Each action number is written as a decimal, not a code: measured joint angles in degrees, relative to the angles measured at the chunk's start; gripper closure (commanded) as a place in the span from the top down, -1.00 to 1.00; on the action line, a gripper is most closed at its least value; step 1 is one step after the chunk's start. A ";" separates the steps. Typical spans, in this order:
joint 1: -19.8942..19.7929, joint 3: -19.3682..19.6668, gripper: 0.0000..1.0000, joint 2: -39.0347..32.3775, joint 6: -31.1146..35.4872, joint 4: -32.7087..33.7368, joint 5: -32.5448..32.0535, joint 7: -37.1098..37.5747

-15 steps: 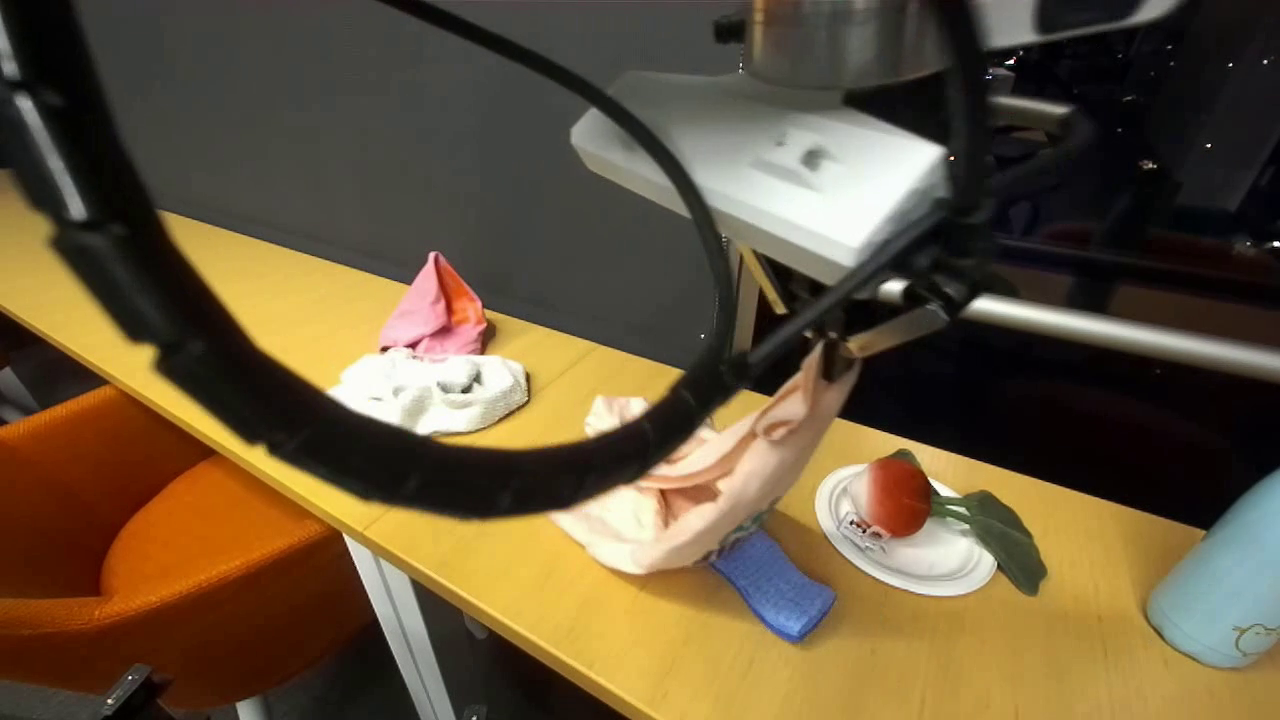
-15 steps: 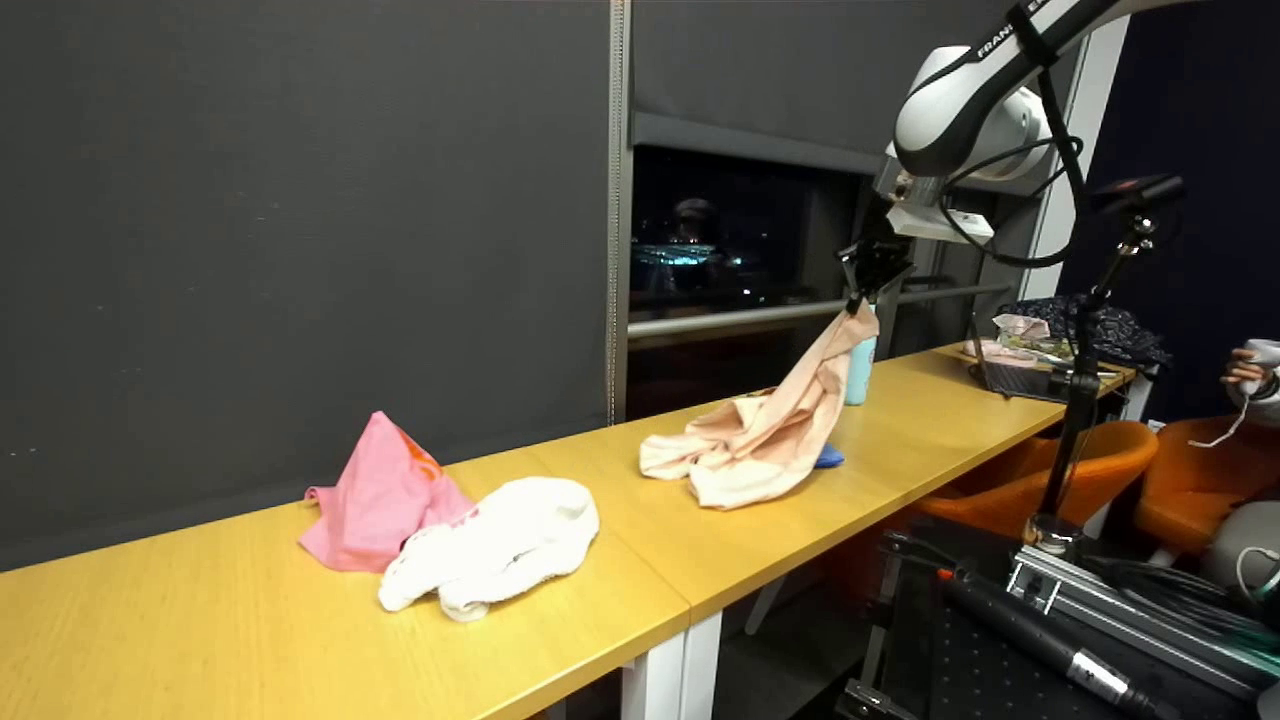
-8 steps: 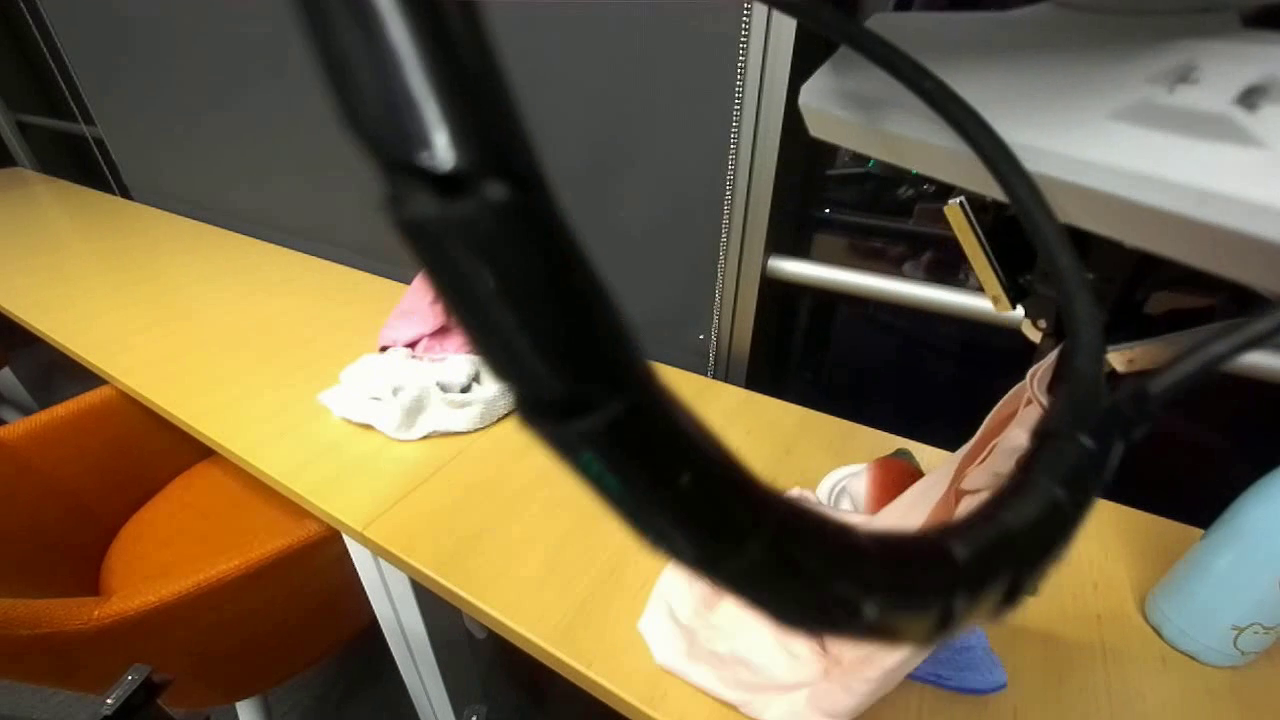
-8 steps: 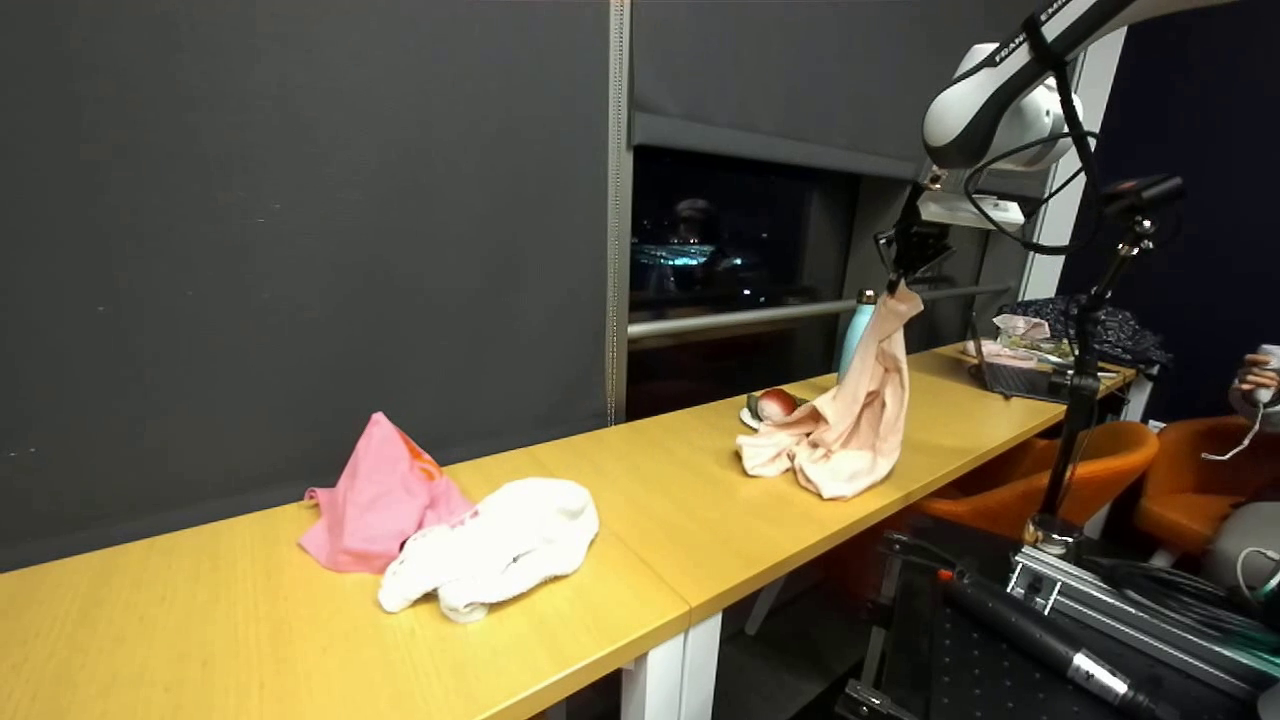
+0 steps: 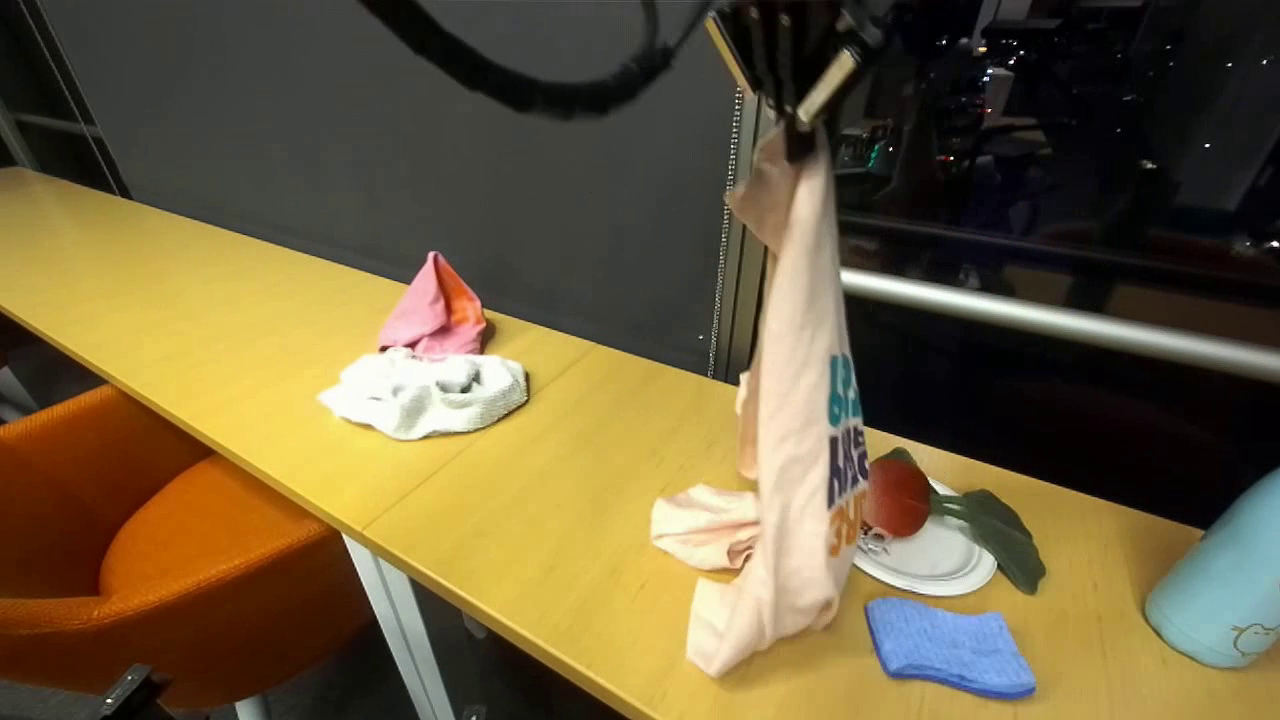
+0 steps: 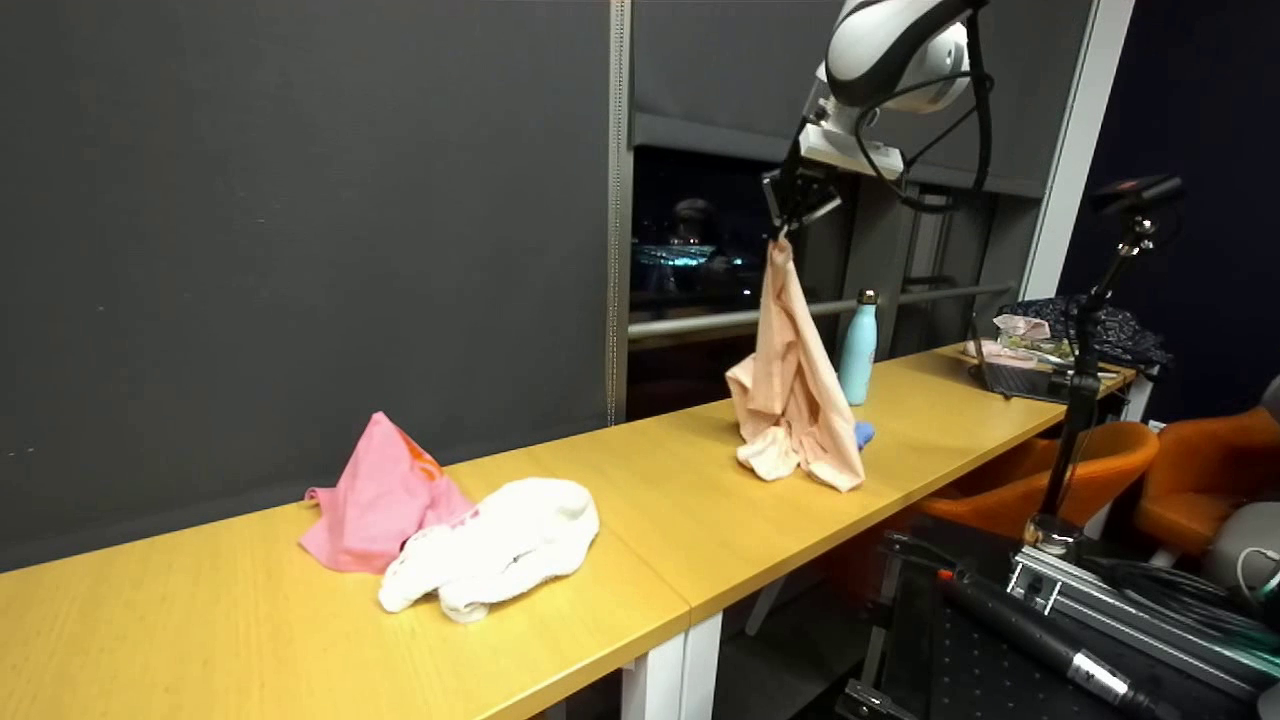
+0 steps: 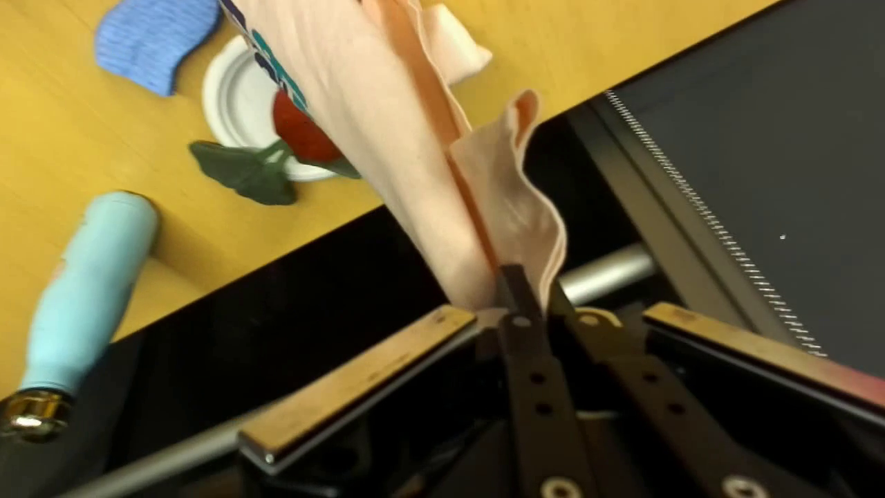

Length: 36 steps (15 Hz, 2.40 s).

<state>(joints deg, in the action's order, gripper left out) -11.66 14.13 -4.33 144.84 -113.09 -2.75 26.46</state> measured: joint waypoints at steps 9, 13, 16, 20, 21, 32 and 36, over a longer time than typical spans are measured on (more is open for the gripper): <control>3.29 -1.35 -0.98 -2.71 -5.30 12.03 -4.42 6.58; -1.19 2.90 -0.98 -6.66 -5.26 15.16 -4.54 5.98; -2.79 4.77 -0.98 -11.00 -5.26 17.81 -4.56 5.91; -0.17 3.92 -0.98 -11.94 -6.19 18.58 -4.59 5.30; 1.05 3.15 -0.98 -11.01 -6.92 18.13 -4.58 4.68; 9.01 -9.29 -0.10 13.38 -21.41 -8.05 8.09 -11.06; 9.02 -8.52 0.45 15.88 -29.18 -14.43 12.35 -21.38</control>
<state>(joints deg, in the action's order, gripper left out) -2.64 5.62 11.54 115.66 -127.53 9.59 5.07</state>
